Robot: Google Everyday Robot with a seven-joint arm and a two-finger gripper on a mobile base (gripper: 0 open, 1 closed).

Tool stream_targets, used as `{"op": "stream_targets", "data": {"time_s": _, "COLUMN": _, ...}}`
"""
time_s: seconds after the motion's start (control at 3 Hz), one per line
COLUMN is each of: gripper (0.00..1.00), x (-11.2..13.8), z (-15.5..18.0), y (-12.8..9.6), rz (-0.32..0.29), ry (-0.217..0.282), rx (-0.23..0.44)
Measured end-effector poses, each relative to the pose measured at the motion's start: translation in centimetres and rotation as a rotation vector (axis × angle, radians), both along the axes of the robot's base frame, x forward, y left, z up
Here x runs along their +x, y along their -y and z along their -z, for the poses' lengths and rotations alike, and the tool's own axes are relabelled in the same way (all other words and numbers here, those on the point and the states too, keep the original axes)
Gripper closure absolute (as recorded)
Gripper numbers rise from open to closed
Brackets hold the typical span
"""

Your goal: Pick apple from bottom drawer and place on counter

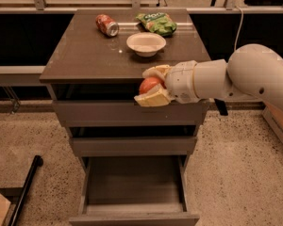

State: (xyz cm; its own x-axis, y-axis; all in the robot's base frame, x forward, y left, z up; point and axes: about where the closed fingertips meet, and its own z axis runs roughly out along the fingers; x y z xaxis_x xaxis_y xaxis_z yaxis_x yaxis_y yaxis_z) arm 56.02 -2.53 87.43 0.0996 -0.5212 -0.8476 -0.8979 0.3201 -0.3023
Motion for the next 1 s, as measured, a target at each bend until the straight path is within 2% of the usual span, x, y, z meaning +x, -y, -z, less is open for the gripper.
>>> {"op": "stream_targets", "data": {"time_s": 0.33, "gripper": 1.0, "x": 1.7, "z": -0.7, "y": 0.7, "rz": 0.042, "ry": 0.032, "rx": 0.042}}
{"op": "stream_targets", "data": {"time_s": 1.0, "gripper": 1.0, "x": 7.7, "z": -1.3, "y": 5.3, "rz": 0.138, "ry": 0.063, "rx": 0.069}}
